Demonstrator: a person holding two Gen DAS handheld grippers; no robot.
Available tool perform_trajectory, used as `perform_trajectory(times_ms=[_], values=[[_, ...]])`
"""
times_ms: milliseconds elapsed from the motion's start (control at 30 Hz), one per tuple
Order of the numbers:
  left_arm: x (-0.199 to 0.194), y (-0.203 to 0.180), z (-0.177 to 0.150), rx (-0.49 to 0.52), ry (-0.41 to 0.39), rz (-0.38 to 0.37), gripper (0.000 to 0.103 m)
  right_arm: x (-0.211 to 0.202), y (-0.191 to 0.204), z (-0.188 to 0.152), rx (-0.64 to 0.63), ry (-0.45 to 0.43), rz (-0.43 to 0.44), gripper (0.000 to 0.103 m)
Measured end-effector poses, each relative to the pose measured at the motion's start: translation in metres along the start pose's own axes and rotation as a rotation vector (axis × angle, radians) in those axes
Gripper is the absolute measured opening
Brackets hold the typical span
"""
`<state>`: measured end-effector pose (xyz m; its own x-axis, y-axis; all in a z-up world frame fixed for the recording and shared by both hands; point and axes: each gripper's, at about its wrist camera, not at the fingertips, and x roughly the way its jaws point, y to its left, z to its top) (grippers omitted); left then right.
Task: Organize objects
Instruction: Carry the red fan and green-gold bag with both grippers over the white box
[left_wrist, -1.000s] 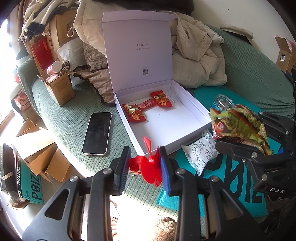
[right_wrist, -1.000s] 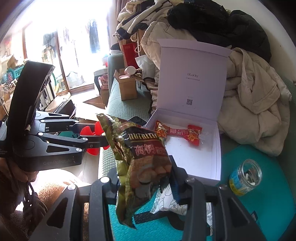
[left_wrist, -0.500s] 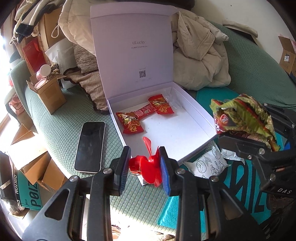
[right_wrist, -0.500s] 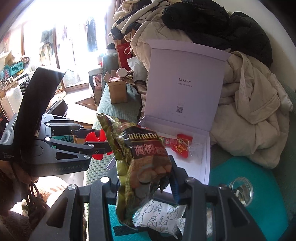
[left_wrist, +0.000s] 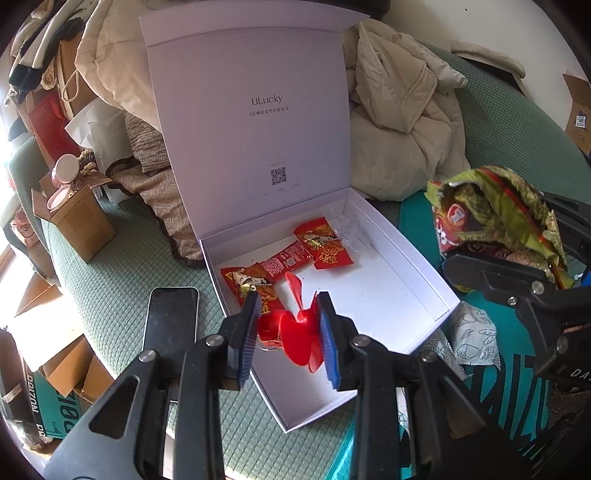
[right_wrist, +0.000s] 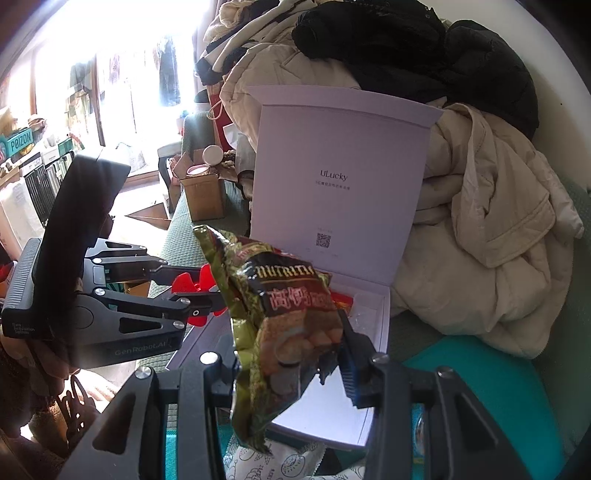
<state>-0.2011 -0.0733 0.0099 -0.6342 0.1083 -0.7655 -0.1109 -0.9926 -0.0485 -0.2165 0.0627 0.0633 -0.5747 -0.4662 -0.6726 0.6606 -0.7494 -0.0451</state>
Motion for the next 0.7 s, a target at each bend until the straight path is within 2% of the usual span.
perform_trajectory(times_ms=[100,367,700], values=[[0.011,0.004,0.008,-0.028,0.002,-0.004,0.029,0.006,-0.009,0.004,0.007,0.006,-0.024,0.041],[0.036,0.007,0.027,-0.047,-0.017,0.043,0.029,0.026,-0.032,0.012,0.021,0.030,-0.068,0.041],[0.064,0.008,0.054,-0.015,-0.032,0.079,0.029,0.046,-0.045,0.026,0.001,0.025,-0.101,0.041]])
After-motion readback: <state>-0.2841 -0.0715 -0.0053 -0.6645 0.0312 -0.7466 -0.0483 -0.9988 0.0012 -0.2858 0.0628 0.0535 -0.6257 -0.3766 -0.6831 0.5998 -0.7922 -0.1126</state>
